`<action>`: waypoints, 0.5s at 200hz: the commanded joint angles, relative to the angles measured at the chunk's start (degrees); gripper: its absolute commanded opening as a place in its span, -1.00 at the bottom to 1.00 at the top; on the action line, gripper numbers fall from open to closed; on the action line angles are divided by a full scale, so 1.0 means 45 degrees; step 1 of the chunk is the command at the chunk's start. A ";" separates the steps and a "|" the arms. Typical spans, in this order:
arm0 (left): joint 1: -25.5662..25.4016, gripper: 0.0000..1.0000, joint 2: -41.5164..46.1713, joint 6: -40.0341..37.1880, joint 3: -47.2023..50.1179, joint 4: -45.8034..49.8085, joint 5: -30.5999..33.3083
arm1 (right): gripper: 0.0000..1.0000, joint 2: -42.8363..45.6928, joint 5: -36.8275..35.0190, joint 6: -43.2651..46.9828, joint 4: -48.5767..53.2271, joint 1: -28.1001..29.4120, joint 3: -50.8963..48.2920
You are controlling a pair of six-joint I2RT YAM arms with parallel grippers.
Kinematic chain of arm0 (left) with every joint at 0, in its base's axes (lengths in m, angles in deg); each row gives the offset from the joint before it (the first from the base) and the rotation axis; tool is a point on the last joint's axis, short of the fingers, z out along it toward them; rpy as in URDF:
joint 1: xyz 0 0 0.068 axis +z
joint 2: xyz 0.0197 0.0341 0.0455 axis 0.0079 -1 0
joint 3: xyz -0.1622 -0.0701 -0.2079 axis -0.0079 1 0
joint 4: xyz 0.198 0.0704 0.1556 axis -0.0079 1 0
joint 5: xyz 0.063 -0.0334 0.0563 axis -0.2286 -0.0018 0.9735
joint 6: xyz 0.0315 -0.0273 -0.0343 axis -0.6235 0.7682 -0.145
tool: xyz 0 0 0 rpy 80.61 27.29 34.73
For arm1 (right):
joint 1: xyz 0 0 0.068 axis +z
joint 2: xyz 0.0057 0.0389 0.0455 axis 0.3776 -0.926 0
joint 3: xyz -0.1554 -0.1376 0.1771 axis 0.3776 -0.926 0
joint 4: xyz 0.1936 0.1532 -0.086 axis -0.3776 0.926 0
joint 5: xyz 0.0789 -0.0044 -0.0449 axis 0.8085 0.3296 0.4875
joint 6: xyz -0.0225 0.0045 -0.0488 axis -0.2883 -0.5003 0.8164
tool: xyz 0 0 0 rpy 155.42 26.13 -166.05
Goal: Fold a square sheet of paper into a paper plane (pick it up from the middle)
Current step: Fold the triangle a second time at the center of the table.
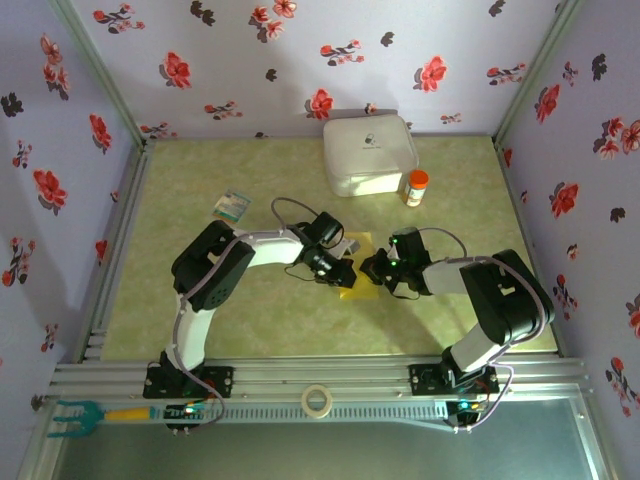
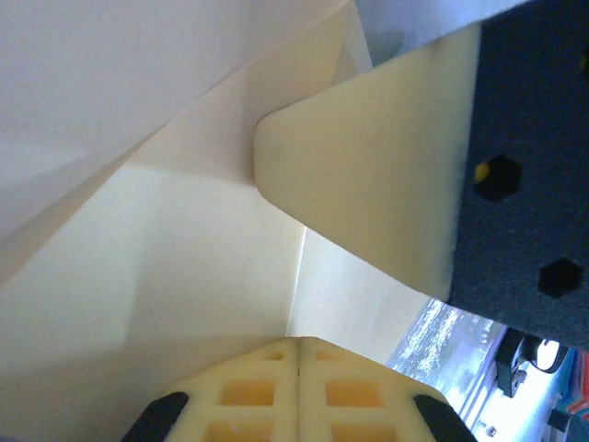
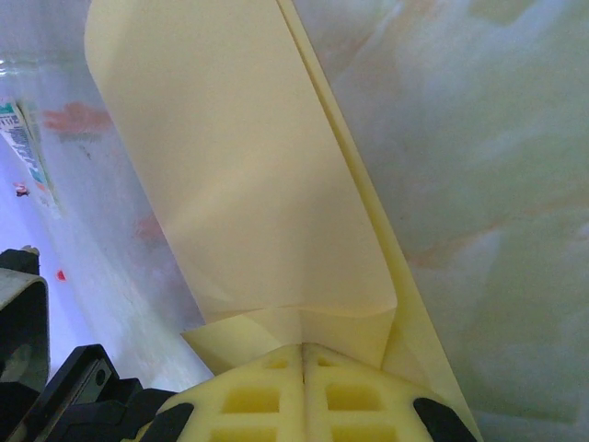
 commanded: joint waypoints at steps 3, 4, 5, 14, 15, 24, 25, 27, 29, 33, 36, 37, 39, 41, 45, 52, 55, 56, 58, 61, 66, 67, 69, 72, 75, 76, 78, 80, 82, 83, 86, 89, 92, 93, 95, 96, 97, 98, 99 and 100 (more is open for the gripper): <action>-0.0083 -0.92 0.0120 -0.0671 0.0100 0.1226 0.0413 | -1.00 -0.0536 -0.0960 -0.0076 0.0948 -0.0013 -0.0350; -0.0083 -0.92 0.0123 -0.0674 0.0111 0.1245 0.0415 | -1.00 -0.0535 -0.0958 -0.0068 0.0953 -0.0014 -0.0350; -0.0083 -0.92 0.0144 -0.0685 0.0117 0.1254 0.0426 | -1.00 -0.0545 -0.0956 -0.0073 0.0945 -0.0014 -0.0350; -0.0083 -0.92 0.0254 -0.0753 0.0212 0.1318 0.0436 | -1.00 -0.0559 -0.0960 -0.0050 0.0938 -0.0013 -0.0353; -0.0083 -0.92 0.0268 -0.0764 0.0226 0.1320 0.0436 | -1.00 -0.0567 -0.0977 -0.0045 0.0938 -0.0014 -0.0351; -0.0100 -0.91 0.0382 -0.0855 0.0306 0.1463 0.0456 | -1.00 -0.0576 -0.0989 -0.0058 0.0943 -0.0014 -0.0333; -0.0101 -0.91 0.0401 -0.0873 0.0312 0.1490 0.0466 | -1.00 -0.0585 -0.0992 -0.0059 0.0950 -0.0014 -0.0332; -0.0102 -0.91 0.0420 -0.0902 0.0317 0.1535 0.0473 | -1.00 -0.0576 -0.0979 -0.0059 0.0956 -0.0014 -0.0331; -0.0103 -0.91 0.0449 -0.0929 0.0332 0.1566 0.0475 | -1.00 -0.0584 -0.0986 -0.0059 0.0957 -0.0014 -0.0331; -0.0117 -0.91 0.0497 -0.0996 0.0370 0.1649 0.0480 | -1.00 -0.0574 -0.0975 -0.0053 0.0957 -0.0014 -0.0326; -0.0119 -0.91 0.0549 -0.1022 0.0386 0.1683 0.0484 | -1.00 -0.0574 -0.0992 -0.0058 0.0962 -0.0019 -0.0320; -0.0121 -0.91 0.0562 -0.1035 0.0391 0.1698 0.0489 | -1.00 -0.0574 -0.0993 -0.0039 0.0960 -0.0017 -0.0325; -0.0122 -0.91 0.0582 -0.1055 0.0410 0.1733 0.0489 | -1.00 -0.0574 -0.0979 -0.0040 0.0958 -0.0015 -0.0329; -0.0122 -0.91 0.0607 -0.1079 0.0424 0.1776 0.0494 | -1.00 -0.0574 -0.0981 -0.0044 0.0958 -0.0015 -0.0320; -0.0122 -0.90 0.0652 -0.1119 0.0449 0.1863 0.0489 | -1.00 -0.0575 -0.0979 -0.0039 0.0976 -0.0014 -0.0330; -0.0138 -0.90 0.0733 -0.1194 0.0510 0.1938 0.0510 | -1.00 -0.0574 -0.0977 -0.0040 0.0977 -0.0024 -0.0328; -0.0141 -0.90 0.0771 -0.1213 0.0540 0.1990 0.0521 | -1.00 -0.0591 -0.0978 -0.0030 0.0994 -0.0028 -0.0325; -0.0141 -0.89 0.0771 -0.1219 0.0556 0.1998 0.0518 | -1.00 -0.0582 -0.0986 -0.0035 0.0995 -0.0031 -0.0328; -0.0142 -0.89 0.0805 -0.1233 0.0578 0.2013 0.0540 | -1.00 -0.0576 -0.0982 -0.0038 0.0996 -0.0028 -0.0330; -0.0142 -0.89 0.0844 -0.1242 0.0622 0.2070 0.0552 | -1.00 -0.0584 -0.0978 -0.0039 0.0997 -0.0028 -0.0321; -0.0142 -0.89 0.0942 -0.1262 0.0708 0.2081 0.0587 | -1.00 -0.0574 -0.0981 -0.0029 0.0997 -0.0029 -0.0328; -0.0142 -0.89 0.0954 -0.1253 0.0738 0.2082 0.0590 | -1.00 -0.0574 -0.0988 -0.0034 0.0997 -0.0031 -0.0330; -0.0142 -0.89 0.0988 -0.1246 0.0784 0.2083 0.0616 | -1.00 -0.0574 -0.0988 -0.0038 0.0997 -0.0024 -0.0330; -0.0137 -0.89 0.1003 -0.1244 0.0833 0.2050 0.0657 | -1.00 -0.0559 -0.0979 -0.0039 0.0992 -0.0033 -0.0331; -0.0141 -0.89 0.1054 -0.1244 0.0905 0.2040 0.0679 | -1.00 -0.0562 -0.0980 -0.0040 0.0996 -0.0034 -0.0326; -0.0132 -0.89 0.1079 -0.1244 0.0924 0.2033 0.0694 | -1.00 -0.0558 -0.0987 -0.0040 0.0996 -0.0034 -0.0328; -0.0139 -0.89 0.1097 -0.1244 0.0953 0.2037 0.0701 | -1.00 -0.0555 -0.0993 -0.0030 0.0996 -0.0034 -0.0315; -0.0141 -0.89 0.1111 -0.1244 0.0999 0.2038 0.0708 | -1.00 -0.0554 -0.0989 -0.0032 0.0997 -0.0034 -0.0327; -0.0142 -0.89 0.1120 -0.1244 0.1031 0.2038 0.0709 | -1.00 -0.0554 -0.0978 -0.0038 0.0992 -0.0034 -0.0330; -0.0142 -0.89 0.1131 -0.1244 0.1036 0.2041 0.0710 | -1.00 -0.0564 -0.0986 -0.0039 0.0994 -0.0024 -0.0320; -0.0156 -0.89 0.1155 -0.1258 0.1089 0.2057 0.0695 | -1.00 -0.0555 -0.0991 -0.0039 0.0994 -0.0033 -0.0329; -0.0161 -0.88 0.1173 -0.1263 0.1105 0.2073 0.0681 | -1.00 -0.0566 -0.0991 -0.0040 0.0991 -0.0034 -0.0326; -0.0151 -0.89 0.1197 -0.1280 0.1144 0.2085 0.0677 | -1.00 -0.0568 -0.0994 -0.0025 0.0996 -0.0034 -0.0340; -0.0176 -0.89 0.1199 -0.1291 0.1151 0.2104 0.0674 | -1.00 -0.0571 -0.0994 -0.0032 0.0996 -0.0034 -0.0335; -0.0180 -0.89 0.1215 -0.1300 0.1166 0.2113 0.0686 | -1.00 -0.0568 -0.0994 -0.0038 0.0996 -0.0034 -0.0322; -0.0180 -0.89 0.1218 -0.1311 0.1182 0.2128 0.0688 | -1.00 -0.0561 -0.1004 -0.0039 0.1006 -0.0034 -0.0317; -0.0180 -0.89 0.1239 -0.1316 0.1189 0.2135 0.0689 | -1.00 -0.0567 -0.0989 -0.0039 0.1011 -0.0034 -0.0314; -0.0171 -0.89 0.1239 -0.1319 0.1203 0.2149 0.0690 | -1.00 -0.0570 -0.0992 -0.0030 0.1014 -0.0034 -0.0312; -0.0176 -0.89 0.1249 -0.1330 0.1210 0.2165 0.0700 | -1.00 -0.0572 -0.0983 -0.0035 0.1015 -0.0034 -0.0312; -0.0178 -0.89 0.1254 -0.1336 0.1223 0.2183 0.0705 | -1.00 -0.0563 -0.0979 -0.0037 0.1025 -0.0034 -0.0311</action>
